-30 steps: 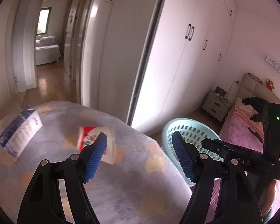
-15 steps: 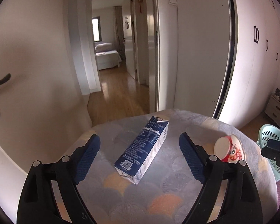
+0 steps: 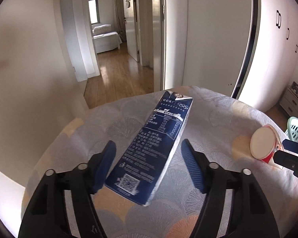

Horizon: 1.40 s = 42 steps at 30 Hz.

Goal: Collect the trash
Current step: 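Grasp the blue milk carton with the left tool while the right tool grasps the panda paper cup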

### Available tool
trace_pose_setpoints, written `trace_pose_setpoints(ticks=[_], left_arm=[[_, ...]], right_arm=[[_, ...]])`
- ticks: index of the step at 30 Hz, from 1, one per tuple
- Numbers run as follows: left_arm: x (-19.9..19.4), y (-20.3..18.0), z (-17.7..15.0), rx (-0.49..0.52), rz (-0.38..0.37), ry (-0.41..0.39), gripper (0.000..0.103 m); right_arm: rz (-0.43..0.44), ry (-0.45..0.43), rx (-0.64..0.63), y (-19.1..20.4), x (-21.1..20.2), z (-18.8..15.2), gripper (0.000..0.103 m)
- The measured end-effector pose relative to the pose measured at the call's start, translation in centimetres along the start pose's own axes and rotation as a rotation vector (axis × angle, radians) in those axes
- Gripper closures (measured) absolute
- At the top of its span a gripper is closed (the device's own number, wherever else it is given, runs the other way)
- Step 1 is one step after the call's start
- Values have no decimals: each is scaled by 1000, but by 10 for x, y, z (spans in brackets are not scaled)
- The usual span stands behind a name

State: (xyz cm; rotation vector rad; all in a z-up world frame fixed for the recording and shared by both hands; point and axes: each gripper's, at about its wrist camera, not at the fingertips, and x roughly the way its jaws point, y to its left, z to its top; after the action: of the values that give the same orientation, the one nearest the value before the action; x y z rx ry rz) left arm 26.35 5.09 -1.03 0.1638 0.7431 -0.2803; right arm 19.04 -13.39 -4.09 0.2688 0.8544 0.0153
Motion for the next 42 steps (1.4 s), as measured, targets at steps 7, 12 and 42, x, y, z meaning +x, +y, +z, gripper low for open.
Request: trace_pose_setpoints(ticks=[7, 12, 42], left_arm=[[-8, 3, -5, -13, -67, 14, 68], [-19, -6, -10, 6, -84, 16, 68], [-75, 11, -78, -153, -108, -72, 68]], right_arm=[[-17, 12, -11, 8, 10, 1, 28], [-15, 26, -27, 12, 17, 0, 28], [85, -79, -144, 44, -51, -48, 94]])
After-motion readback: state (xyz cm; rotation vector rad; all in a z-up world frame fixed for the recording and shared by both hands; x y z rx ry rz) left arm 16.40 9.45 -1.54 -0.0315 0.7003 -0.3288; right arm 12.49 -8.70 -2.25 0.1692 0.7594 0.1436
